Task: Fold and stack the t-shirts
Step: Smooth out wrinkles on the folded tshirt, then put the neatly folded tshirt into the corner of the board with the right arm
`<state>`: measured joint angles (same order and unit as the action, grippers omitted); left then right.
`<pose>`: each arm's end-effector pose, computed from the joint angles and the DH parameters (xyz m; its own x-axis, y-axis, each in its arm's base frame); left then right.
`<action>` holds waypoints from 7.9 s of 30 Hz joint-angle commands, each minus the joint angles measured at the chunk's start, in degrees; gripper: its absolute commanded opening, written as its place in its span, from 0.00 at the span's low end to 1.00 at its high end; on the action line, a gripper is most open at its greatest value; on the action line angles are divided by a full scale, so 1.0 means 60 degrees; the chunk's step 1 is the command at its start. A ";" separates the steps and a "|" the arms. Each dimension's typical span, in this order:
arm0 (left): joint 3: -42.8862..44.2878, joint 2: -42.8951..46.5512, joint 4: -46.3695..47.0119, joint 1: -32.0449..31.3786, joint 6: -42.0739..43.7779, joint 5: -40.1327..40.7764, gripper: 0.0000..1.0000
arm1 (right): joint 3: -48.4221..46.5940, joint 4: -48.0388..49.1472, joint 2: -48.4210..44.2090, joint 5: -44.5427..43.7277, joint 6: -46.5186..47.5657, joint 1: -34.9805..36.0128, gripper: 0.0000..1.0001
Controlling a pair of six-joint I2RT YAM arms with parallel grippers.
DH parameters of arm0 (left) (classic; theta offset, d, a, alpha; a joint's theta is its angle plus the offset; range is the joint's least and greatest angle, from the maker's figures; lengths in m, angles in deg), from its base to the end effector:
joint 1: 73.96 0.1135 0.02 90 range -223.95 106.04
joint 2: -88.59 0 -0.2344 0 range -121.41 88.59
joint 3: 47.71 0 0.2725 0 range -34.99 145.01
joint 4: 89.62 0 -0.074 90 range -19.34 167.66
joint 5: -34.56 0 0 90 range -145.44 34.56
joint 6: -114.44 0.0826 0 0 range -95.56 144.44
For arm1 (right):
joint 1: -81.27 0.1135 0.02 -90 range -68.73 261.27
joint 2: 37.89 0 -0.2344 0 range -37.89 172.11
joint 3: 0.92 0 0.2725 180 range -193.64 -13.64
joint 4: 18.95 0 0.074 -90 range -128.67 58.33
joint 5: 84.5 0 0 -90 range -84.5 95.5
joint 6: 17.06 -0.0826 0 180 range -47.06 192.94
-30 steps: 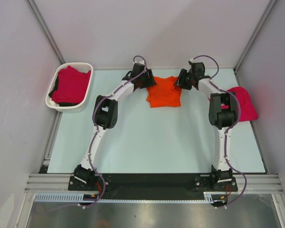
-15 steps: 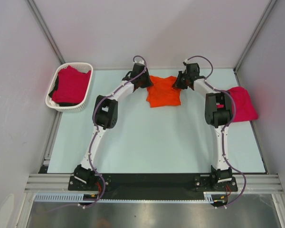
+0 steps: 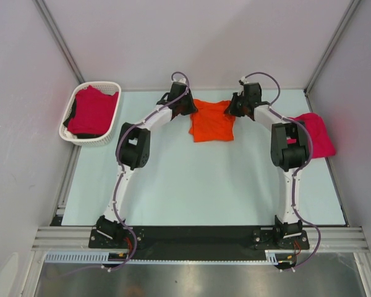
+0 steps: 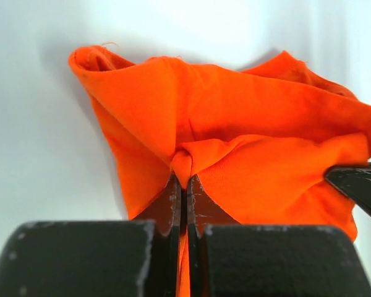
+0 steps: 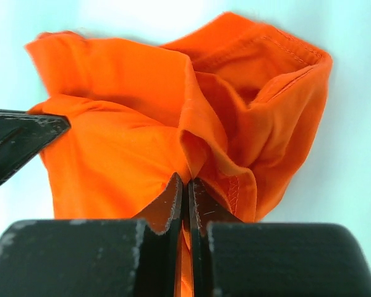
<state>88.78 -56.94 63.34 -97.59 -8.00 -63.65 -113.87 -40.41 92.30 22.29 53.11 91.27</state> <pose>0.5525 -0.2546 0.1116 -0.7249 -0.2624 -0.6370 0.1346 0.8528 -0.5045 0.5385 0.1192 0.1161 -0.7109 0.2044 -0.6729 -0.1564 0.8869 0.4346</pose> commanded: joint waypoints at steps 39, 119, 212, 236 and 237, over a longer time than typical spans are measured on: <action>-0.1710 0.2573 0.0673 0.0131 0.0413 0.0211 1.00 | -0.3027 0.0357 0.1813 -0.3633 0.0273 0.0120 0.73; -0.3372 0.3221 0.0630 0.0160 0.0515 -0.0140 1.00 | -0.1328 -0.4314 -0.1643 -0.5901 0.2485 0.0033 0.00; -0.4514 0.3674 0.0806 -0.0191 0.0764 -0.0991 0.02 | 0.1836 -0.1973 -0.2759 -0.7986 0.1533 -0.3616 0.00; -0.4719 0.5271 0.0484 -0.0015 0.1013 -0.0141 0.97 | 0.1601 -0.2794 -0.3571 -0.7883 0.1548 -0.1798 0.00; -0.4734 0.5286 0.0484 -0.0015 0.1013 -0.0141 0.99 | 0.1703 -0.2416 -0.3926 -0.7665 0.1548 -0.1871 0.00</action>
<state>61.30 -28.77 66.07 -98.14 -2.52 -65.46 -105.56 -59.99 81.94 -28.00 64.34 79.32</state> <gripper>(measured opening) 0.959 0.009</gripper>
